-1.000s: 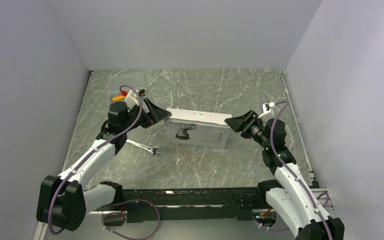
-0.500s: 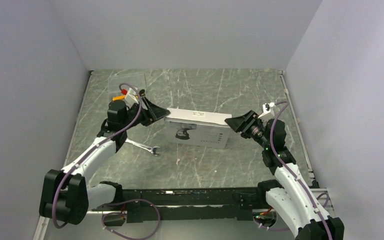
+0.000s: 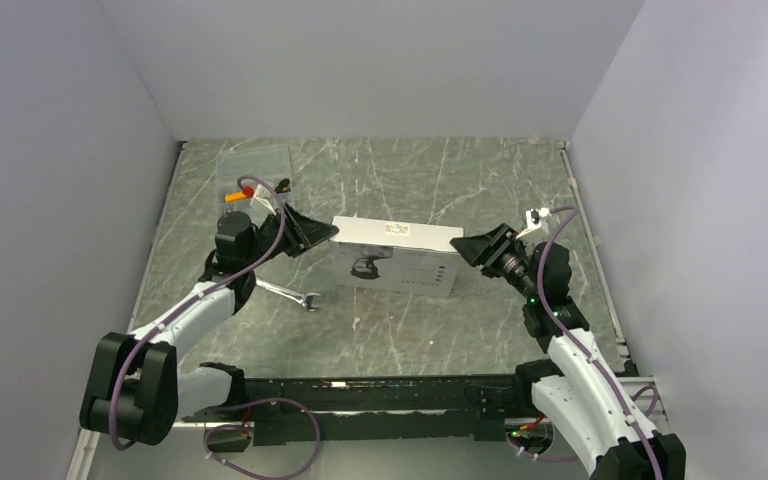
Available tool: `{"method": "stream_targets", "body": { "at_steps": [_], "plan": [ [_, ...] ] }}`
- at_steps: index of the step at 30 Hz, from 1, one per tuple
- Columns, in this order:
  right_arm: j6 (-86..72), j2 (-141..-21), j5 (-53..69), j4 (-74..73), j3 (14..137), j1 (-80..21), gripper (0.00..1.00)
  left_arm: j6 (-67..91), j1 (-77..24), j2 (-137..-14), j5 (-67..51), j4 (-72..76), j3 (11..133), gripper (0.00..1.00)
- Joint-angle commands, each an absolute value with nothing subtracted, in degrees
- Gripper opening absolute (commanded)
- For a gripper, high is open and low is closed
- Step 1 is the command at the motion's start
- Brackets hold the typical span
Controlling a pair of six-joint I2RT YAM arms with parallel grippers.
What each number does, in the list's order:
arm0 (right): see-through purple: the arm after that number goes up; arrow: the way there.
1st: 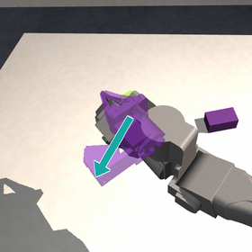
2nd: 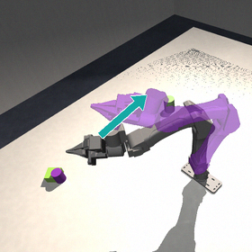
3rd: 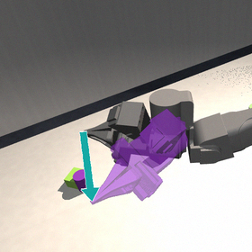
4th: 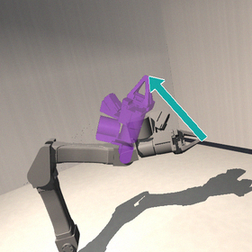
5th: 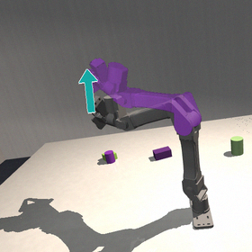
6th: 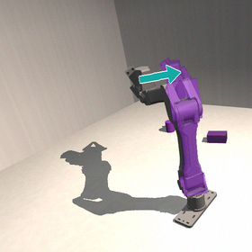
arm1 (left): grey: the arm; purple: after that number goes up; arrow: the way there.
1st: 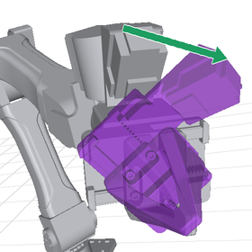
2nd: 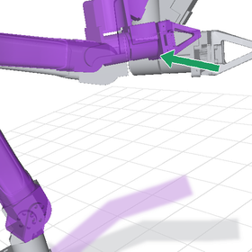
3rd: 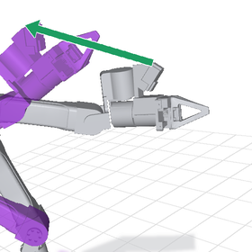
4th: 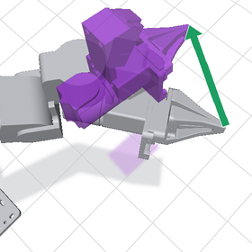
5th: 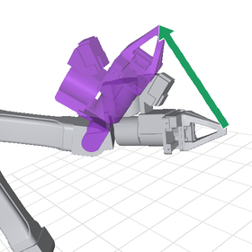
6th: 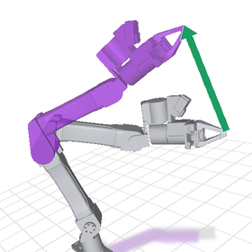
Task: Sort the hair-cutting tools
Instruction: Close the storage box at the center of the board.
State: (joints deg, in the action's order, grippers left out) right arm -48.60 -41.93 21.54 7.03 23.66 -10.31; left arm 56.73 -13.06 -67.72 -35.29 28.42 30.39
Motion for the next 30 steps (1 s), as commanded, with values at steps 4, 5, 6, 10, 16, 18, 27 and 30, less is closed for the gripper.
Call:
{"method": "stream_targets", "body": {
  "at_steps": [4, 5, 6, 10, 16, 18, 27, 30],
  "plan": [
    [-46.2, -43.5, 21.6, 3.9, 19.6, -10.2, 0.47, 53.6, -13.0, -68.4, -30.1, 20.8, 26.4, 0.34],
    [-46.1, -43.4, 21.6, 3.8, 19.4, -10.2, 0.45, 53.5, -13.0, -68.4, -29.1, 20.1, 26.1, 0.32],
    [-46.0, -43.2, 21.5, 3.8, 19.0, -10.1, 0.44, 53.4, -13.0, -68.5, -28.5, 19.5, 26.0, 0.31],
    [-45.7, -41.9, 21.5, 3.7, 17.9, -9.8, 0.35, 54.0, -13.0, -69.1, -28.2, 20.0, 25.1, 0.22],
    [-43.4, -40.0, 21.5, 2.7, 18.7, -9.9, 0.31, 54.8, -13.5, -67.2, -29.9, 25.4, 24.0, 0.15],
    [-42.3, -38.8, 21.1, 1.5, 19.0, -9.8, 0.32, 53.5, -14.6, -65.0, -28.9, 24.9, 24.0, 0.15],
    [-45.6, -30.2, 20.6, -3.0, 12.0, -14.9, 0.33, 49.1, -28.0, -55.3, -17.5, 18.8, 17.2, 0.15],
    [-47.5, -24.4, 18.4, -5.8, 9.2, -17.6, 0.33, 48.5, -31.8, -52.0, -14.1, 16.2, 14.1, 0.16]
  ]
}}
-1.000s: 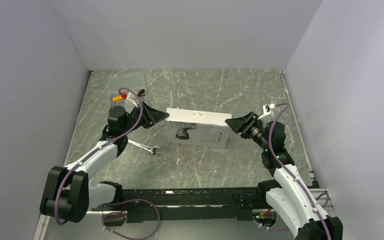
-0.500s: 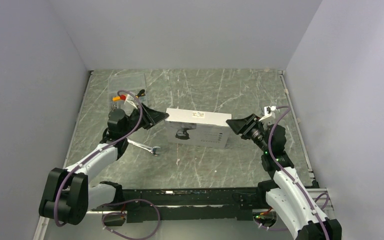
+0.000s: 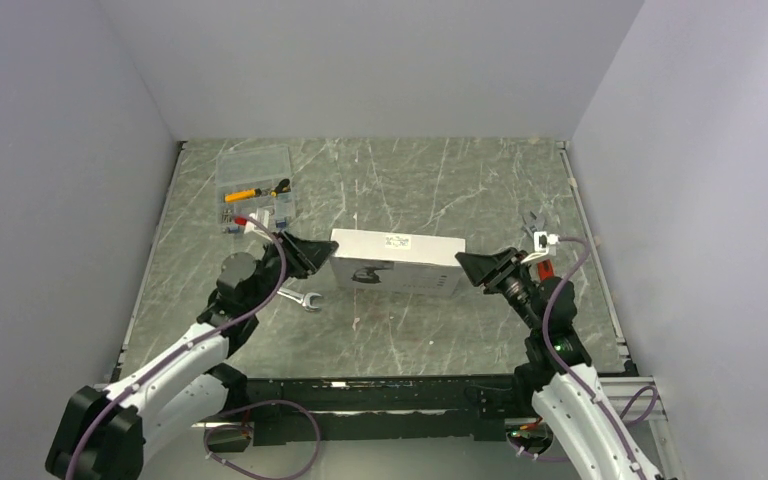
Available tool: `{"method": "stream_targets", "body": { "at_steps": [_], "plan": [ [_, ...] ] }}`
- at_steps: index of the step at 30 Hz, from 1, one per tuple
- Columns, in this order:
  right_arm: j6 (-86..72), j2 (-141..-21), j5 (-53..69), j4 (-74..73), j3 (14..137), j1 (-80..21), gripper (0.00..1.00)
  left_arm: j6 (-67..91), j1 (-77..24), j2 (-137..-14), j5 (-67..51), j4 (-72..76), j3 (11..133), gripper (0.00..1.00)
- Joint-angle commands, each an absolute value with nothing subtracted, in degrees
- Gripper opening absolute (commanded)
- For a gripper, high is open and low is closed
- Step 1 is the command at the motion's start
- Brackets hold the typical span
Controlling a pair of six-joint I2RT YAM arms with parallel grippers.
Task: Sort the hair-cutting tools
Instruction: Close the storage box at the center of the board.
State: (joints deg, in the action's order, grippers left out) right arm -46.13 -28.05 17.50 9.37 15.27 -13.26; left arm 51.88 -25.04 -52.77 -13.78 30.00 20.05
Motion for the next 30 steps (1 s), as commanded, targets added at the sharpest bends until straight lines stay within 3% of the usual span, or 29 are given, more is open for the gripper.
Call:
{"method": "stream_targets", "body": {
  "at_steps": [1, 10, 15, 22, 26, 27, 30],
  "plan": [
    [-47.9, -22.7, 17.9, -7.1, 8.5, -18.2, 0.33, 48.1, -32.3, -50.4, -13.1, 15.0, 13.0, 0.17],
    [-50.5, -6.7, 16.8, -19.5, 3.5, -19.7, 0.36, 45.6, -32.9, -31.6, -7.1, 2.6, 3.7, 0.18],
    [-51.3, -5.1, 16.4, -20.8, 2.7, -19.9, 0.51, 45.9, -33.2, -30.0, -7.3, 3.3, 0.1, 0.26],
    [-48.5, -15.5, 12.6, -13.4, 8.5, -20.0, 0.7, 44.7, -33.2, -32.8, -3.5, 4.6, 5.5, 0.66],
    [-44.4, -20.8, 11.3, -11.4, 15.1, -20.0, 0.75, 41.9, -33.2, -29.8, 0.7, -0.6, 12.8, 0.85],
    [-43.0, -22.1, 10.7, -11.3, 16.5, -20.0, 0.75, 40.8, -33.2, -29.3, 2.7, -2.3, 14.5, 0.97],
    [-39.5, -25.1, 8.0, -10.4, 19.3, -20.0, 0.79, 40.1, -33.2, -29.3, 8.5, -5.8, 18.3, 0.99]
  ]
}}
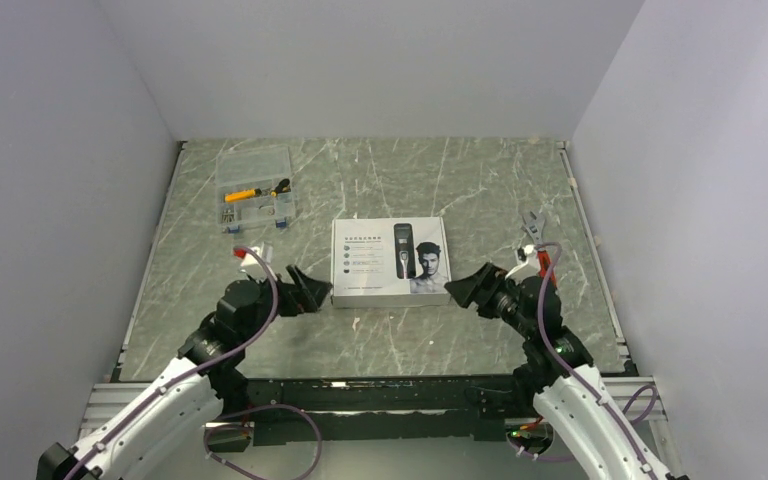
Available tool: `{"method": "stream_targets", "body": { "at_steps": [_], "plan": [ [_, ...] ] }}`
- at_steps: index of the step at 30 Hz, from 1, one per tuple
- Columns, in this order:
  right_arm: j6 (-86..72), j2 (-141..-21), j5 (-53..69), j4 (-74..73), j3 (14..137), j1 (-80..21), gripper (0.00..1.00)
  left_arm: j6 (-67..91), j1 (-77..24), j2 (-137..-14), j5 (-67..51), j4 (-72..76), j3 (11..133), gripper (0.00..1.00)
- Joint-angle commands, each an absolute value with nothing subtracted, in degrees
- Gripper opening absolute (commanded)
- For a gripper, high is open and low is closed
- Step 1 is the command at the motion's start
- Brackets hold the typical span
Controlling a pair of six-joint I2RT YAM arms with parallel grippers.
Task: Sort the hair-cutting tools
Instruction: Close the storage box at the center of the board, then reset both arms
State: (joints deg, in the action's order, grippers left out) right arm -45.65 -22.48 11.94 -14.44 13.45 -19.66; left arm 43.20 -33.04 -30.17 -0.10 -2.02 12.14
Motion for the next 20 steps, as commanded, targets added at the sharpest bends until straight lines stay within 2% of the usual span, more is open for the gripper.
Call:
{"method": "stream_targets", "body": {
  "at_steps": [1, 2, 3, 4, 8, 12, 20],
  "plan": [
    [-38.8, -25.6, 7.2, -9.4, 19.8, -20.1, 0.82, 40.4, -33.2, -30.2, 10.1, -6.5, 19.2, 0.99],
    [-38.4, -26.4, 6.4, -8.4, 19.9, -20.1, 0.86, 40.9, -33.2, -31.4, 11.0, -7.0, 20.4, 0.99],
    [-37.9, -26.9, 5.8, -7.4, 20.3, -20.1, 0.96, 41.3, -33.2, -32.9, 11.8, -8.1, 21.8, 0.99],
    [-37.5, -27.5, 5.2, -6.8, 20.8, -20.1, 0.99, 41.7, -33.2, -34.9, 12.3, -9.5, 23.5, 0.99],
    [-35.8, -29.5, 1.1, -5.8, 23.3, -20.8, 1.0, 42.9, -33.2, -41.2, 13.7, -14.6, 28.4, 0.99],
    [-35.8, -31.4, -5.2, -6.6, 26.6, -21.8, 1.0, 43.9, -33.2, -42.7, 13.9, -14.1, 27.9, 0.99],
    [-39.1, -35.9, -1.9, -3.8, 28.0, -22.0, 1.0, 44.4, -33.2, -42.0, 12.9, -13.1, 26.8, 0.99]
  ]
}}
